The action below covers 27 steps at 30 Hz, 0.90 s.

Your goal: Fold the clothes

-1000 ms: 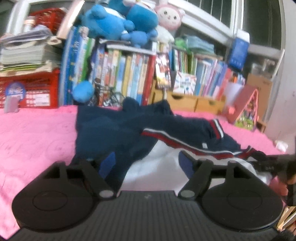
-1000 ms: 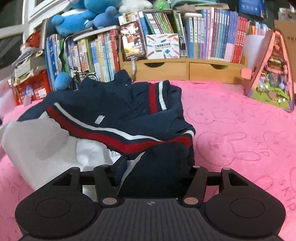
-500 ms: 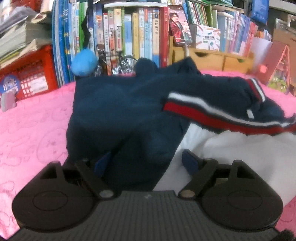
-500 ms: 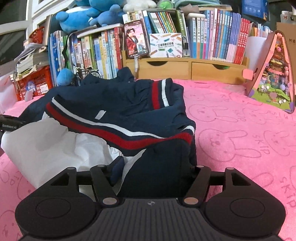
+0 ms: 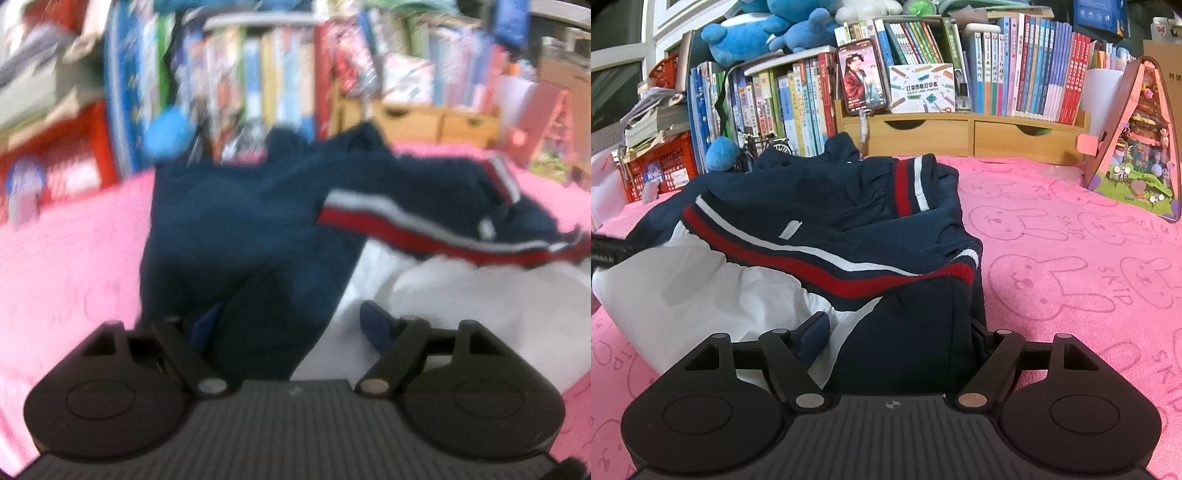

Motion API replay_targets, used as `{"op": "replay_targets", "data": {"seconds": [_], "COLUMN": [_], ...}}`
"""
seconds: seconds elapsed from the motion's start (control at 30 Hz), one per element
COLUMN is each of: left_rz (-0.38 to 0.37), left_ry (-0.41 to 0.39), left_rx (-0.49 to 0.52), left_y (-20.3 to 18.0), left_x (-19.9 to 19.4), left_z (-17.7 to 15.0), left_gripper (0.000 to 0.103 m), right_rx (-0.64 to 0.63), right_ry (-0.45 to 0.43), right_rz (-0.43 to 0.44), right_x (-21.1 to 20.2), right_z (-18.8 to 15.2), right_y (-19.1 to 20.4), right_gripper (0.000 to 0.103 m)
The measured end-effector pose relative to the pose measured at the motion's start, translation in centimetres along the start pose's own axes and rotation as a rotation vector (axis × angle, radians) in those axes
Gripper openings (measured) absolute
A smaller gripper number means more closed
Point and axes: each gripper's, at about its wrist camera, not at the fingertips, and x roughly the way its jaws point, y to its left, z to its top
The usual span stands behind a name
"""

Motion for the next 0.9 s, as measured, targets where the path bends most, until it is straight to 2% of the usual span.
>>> {"op": "replay_targets", "data": {"seconds": [0.07,0.13,0.23,0.3,0.33,0.4,0.43,0.5,0.53,0.63,0.67,0.73,0.77,0.8,0.83,0.87,0.9], "left_rz": [-0.048,-0.078,-0.065,-0.05,-0.054,-0.07,-0.075,-0.084,-0.09,-0.144,-0.163,-0.161,-0.152,-0.143,-0.133,-0.129,-0.126], "left_ry": [-0.011,0.03,0.101,0.095,0.09,0.084,0.083,0.07,0.065,0.073,0.081,0.104,0.116,0.129,0.141,0.134,0.125], "left_rx": [-0.009,-0.022,-0.033,-0.028,-0.029,-0.038,-0.041,-0.028,-0.026,-0.026,-0.02,-0.018,-0.031,-0.046,-0.061,-0.069,-0.077], "left_y": [0.3,0.5,0.4,0.1,0.0,-0.1,-0.1,-0.1,-0.1,0.2,0.3,0.5,0.6,0.6,0.7,0.6,0.6], "left_x": [0.3,1.8,4.5,4.7,4.4,3.7,3.2,2.2,1.8,0.9,1.0,2.0,2.7,3.5,4.3,4.4,4.3], "left_z": [1.1,1.9,2.0,1.5,1.4,1.1,0.8,0.6,0.6,0.7,0.8,1.2,1.4,1.5,1.7,1.7,1.7], "left_gripper": [0.085,0.085,0.085,0.083,0.078,0.052,0.046,0.027,0.024,0.023,0.03,0.049,0.063,0.067,0.067,0.062,0.041], "right_rx": [-0.002,-0.002,-0.001,0.001,0.001,0.003,0.005,0.009,0.011,0.019,0.022,0.019,0.015,0.012,0.011,0.017,0.024], "right_ry": [0.001,0.001,0.001,0.001,0.001,0.001,0.0,0.0,-0.001,-0.003,-0.003,-0.001,0.0,0.001,-0.001,-0.01,-0.022], "right_rz": [0.0,-0.001,-0.002,-0.002,-0.002,-0.002,-0.002,0.0,0.001,0.004,0.007,0.006,0.003,0.0,-0.002,-0.008,-0.015], "right_x": [0.0,0.0,-0.1,-0.1,-0.1,-0.1,-0.2,-0.2,-0.2,-0.2,-0.2,-0.2,-0.1,-0.1,-0.1,-0.3,-0.5], "right_z": [0.0,0.0,0.0,0.0,0.0,-0.1,-0.1,-0.1,-0.1,-0.1,0.0,0.0,0.0,0.1,0.1,0.0,-0.1], "right_y": [0.0,0.1,0.1,0.2,0.2,0.2,0.2,0.2,0.2,0.1,0.0,0.0,0.1,0.1,0.1,0.1,0.0], "right_gripper": [0.075,0.076,0.076,0.076,0.076,0.076,0.076,0.077,0.077,0.079,0.079,0.08,0.08,0.08,0.08,0.08,0.079]}}
